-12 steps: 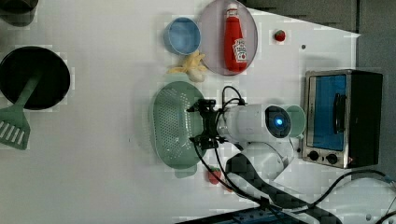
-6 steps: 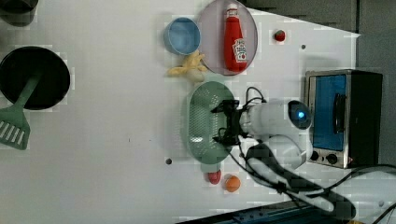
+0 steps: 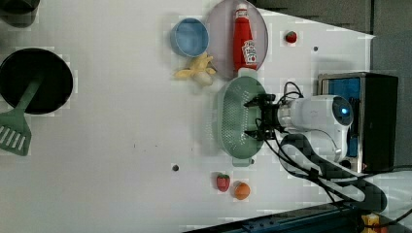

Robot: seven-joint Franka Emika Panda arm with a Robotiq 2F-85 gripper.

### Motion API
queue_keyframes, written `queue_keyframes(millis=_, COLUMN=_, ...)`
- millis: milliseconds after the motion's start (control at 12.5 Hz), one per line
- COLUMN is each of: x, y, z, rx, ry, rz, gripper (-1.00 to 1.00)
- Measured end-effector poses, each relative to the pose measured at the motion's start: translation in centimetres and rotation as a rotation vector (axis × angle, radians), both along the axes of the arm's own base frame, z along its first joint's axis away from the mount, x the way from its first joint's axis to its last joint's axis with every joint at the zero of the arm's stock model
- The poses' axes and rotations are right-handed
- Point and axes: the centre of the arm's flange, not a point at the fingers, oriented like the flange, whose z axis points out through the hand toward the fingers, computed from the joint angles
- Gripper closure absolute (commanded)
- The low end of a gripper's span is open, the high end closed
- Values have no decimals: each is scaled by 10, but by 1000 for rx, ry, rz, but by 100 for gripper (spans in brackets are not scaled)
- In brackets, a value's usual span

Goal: Drag strainer left to right.

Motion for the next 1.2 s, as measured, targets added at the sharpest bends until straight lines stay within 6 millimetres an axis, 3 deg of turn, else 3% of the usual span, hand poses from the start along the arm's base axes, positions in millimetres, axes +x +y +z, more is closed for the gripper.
queue_keyframes(millis=240, x=-7, y=-37, z=10, rx=-21, ry=-4, rz=6, gripper=-100)
queue_keyframes(millis=880, x=-9, y=-127, z=12, rx=-72, ry=16, rz=34, gripper=-100)
queue_keyframes(millis=1200, x=-3, y=-118, z=21, rx=-55, ry=-2, rz=194, gripper=-100)
